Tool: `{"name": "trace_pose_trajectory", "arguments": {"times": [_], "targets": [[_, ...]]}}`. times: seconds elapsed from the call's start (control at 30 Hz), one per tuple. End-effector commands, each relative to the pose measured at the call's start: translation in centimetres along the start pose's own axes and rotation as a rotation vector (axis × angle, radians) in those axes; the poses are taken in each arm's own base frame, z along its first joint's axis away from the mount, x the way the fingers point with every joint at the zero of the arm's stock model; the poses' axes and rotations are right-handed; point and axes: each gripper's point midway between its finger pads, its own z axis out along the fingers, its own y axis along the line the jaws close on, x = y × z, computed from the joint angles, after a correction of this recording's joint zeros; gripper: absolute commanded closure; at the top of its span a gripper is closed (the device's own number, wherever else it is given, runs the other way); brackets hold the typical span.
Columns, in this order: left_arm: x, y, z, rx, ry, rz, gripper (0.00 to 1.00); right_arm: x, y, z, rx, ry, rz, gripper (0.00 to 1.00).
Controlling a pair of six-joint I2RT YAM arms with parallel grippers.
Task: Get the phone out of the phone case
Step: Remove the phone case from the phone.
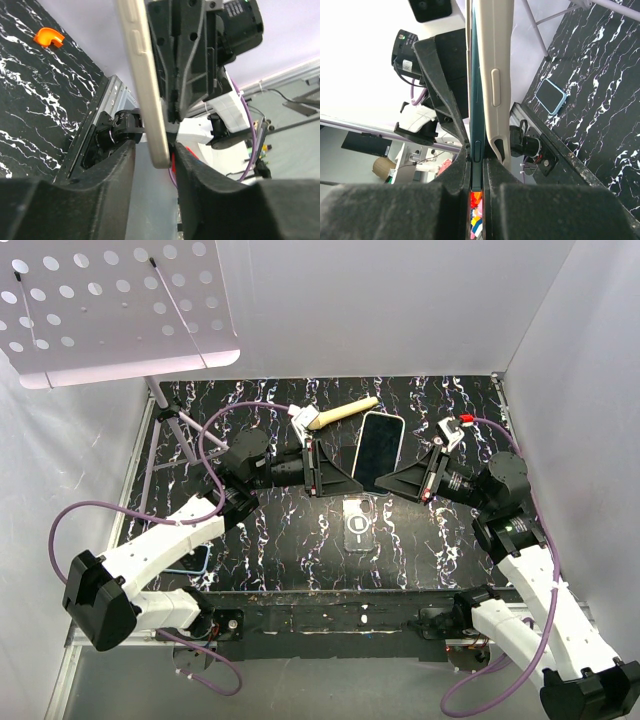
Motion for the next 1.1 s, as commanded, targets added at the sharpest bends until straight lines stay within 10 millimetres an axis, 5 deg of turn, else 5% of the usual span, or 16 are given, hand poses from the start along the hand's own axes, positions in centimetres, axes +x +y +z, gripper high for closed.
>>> {"name": "trace_pose_trajectory", "arguments": {"times": [0.0, 0.2, 0.43, 0.7, 0.87, 1.07], "targets": [[-1.5, -2.5, 0.2, 0.075, -0.019, 0.057, 0.72, 0.0, 2.6, -0.5, -0.086, -0.006, -0.105, 0.99], [0.2, -2.8, -0.4, 0.159, 0.063, 0.283, 1.0, 0.3, 3.2, -0.5, -0.102, 0.018, -0.064, 0.99], [3.1, -1.9, -3.3, 0.202, 0.167, 0.823, 1.0, 2.1, 5.9, -1.6, -0.226, 0.122, 0.011, 0.99], [2.3, -1.0, -2.7, 0.182, 0.163, 0.874, 1.0, 3.5, 8.3, -3.1, -0.299, 0.186, 0.052, 0.99], [-0.3, 0.8, -2.5, -0.009, 0.077, 0.842, 1.0, 3.7, 8.2, -3.2, -0.315, 0.187, 0.061, 0.99], [-0.2, 0.5, -2.6, -0.034, 0.039, 0.685, 1.0, 2.8, 7.6, -2.5, -0.289, 0.155, 0.008, 0.99]]}}
